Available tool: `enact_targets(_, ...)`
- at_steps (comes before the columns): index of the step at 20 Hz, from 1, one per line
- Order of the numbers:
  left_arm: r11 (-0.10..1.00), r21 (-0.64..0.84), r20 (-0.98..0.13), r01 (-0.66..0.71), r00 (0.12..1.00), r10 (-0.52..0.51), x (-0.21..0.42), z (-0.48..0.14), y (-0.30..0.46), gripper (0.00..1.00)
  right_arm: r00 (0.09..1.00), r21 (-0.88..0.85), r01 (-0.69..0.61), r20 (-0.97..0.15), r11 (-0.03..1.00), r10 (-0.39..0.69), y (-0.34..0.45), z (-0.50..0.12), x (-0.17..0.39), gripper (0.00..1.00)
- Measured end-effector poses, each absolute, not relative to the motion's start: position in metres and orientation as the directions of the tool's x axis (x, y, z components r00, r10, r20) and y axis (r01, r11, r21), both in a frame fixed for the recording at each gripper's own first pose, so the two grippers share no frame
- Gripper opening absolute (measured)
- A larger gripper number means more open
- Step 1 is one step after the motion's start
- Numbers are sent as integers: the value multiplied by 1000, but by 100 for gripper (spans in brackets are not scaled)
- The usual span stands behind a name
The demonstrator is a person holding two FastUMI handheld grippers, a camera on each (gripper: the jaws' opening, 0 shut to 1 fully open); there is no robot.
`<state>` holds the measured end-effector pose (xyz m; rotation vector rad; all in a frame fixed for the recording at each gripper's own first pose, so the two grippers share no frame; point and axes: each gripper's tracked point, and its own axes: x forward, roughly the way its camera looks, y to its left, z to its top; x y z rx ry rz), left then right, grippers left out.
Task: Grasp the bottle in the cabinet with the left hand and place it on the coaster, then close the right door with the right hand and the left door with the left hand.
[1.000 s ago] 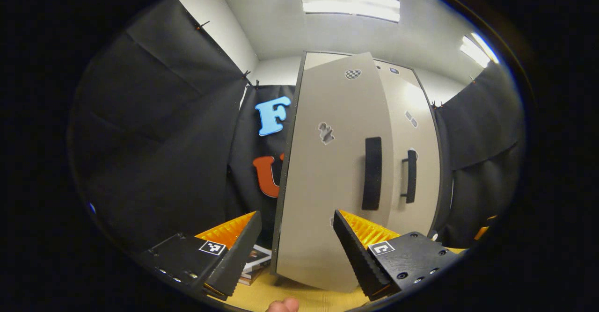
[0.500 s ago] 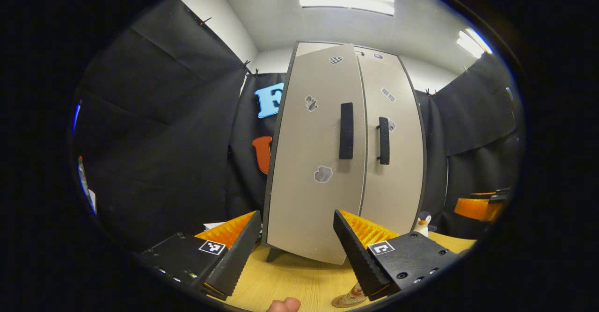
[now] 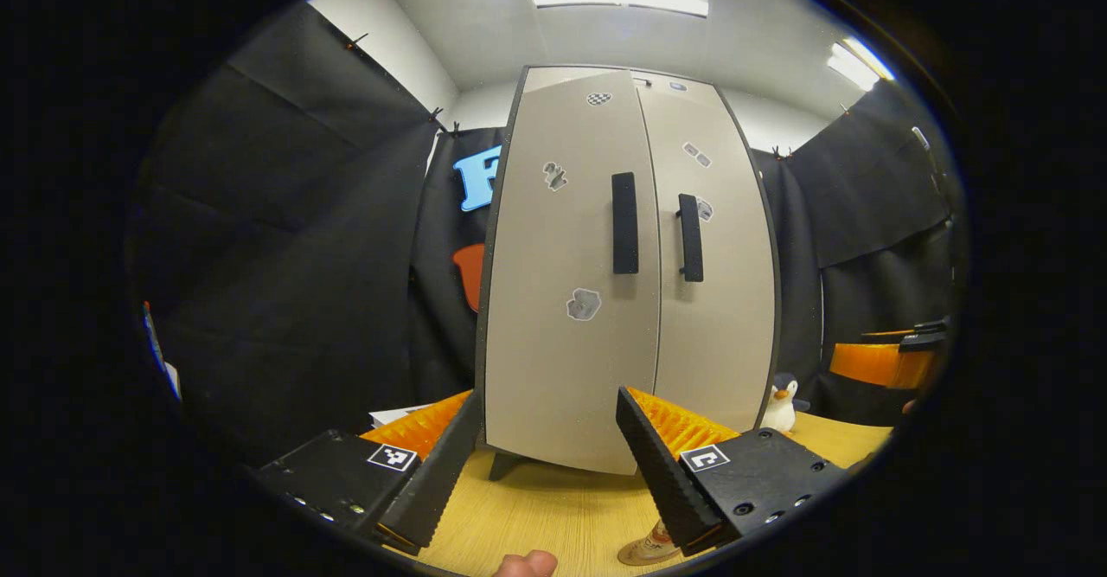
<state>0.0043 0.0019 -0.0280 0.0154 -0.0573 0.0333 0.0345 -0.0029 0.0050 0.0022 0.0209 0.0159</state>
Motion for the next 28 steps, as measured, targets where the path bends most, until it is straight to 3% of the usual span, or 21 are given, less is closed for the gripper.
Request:
enact_targets(2,999,24,64,-30,998,28,4,-27,1,95,1000,6,-21,-22,1000,21,-2,4,34,95)
enact_targets(3,999,27,63,-25,998,23,5,-28,0,99,999,9,-21,-26,1000,22,-1,3,34,95)
enact_targets(9,1000,25,67,-16,998,14,9,-29,-1,95,999,6,-15,-33,1000,15,-3,3,33,95)
enact_targets(11,1000,27,68,-15,998,13,10,-29,0,99,999,8,-14,-29,1000,14,-3,5,32,95)
enact_targets(13,1000,29,72,-10,997,8,12,-27,-1,95,1000,7,-9,-29,1000,9,-4,5,33,95)
enact_targets(14,1000,30,74,-10,997,8,12,-27,-1,99,999,9,-10,-31,1000,10,-4,6,34,95)
enact_targets(15,999,30,75,-10,997,8,13,-27,-1,95,999,12,-10,-32,1000,11,-4,5,33,95)
enact_targets(17,1000,29,78,-11,997,9,13,-28,0,95,999,17,-11,-33,1000,11,-3,6,34,98)
enact_targets(18,1000,29,76,-10,997,8,13,-28,-1,99,999,17,-11,-32,1000,12,-3,6,34,98)
enact_targets(19,999,30,73,-12,997,9,13,-29,0,94,999,17,-11,-32,1000,12,-3,6,34,98)
enact_targets(20,999,30,71,-12,997,10,13,-30,1,99,999,17,-12,-33,1000,12,-3,6,34,95)
enact_targets(21,1000,28,68,-11,998,9,15,-31,1,95,999,17,-12,-34,1000,12,-3,6,34,95)
enact_targets(23,999,28,68,-16,998,14,15,-32,3,95,999,19,-13,-36,1000,14,-2,6,34,95)
enact_targets(24,999,28,70,-17,997,15,14,-31,3,99,999,20,-13,-37,1000,14,-2,7,34,95)
enact_targets(25,999,28,71,-17,997,15,13,-31,2,94,999,20,-13,-37,1000,14,-2,6,34,95)
enact_targets(28,999,30,74,-16,997,13,13,-31,2,94,999,21,-9,-35,1000,10,-3,8,33,95)
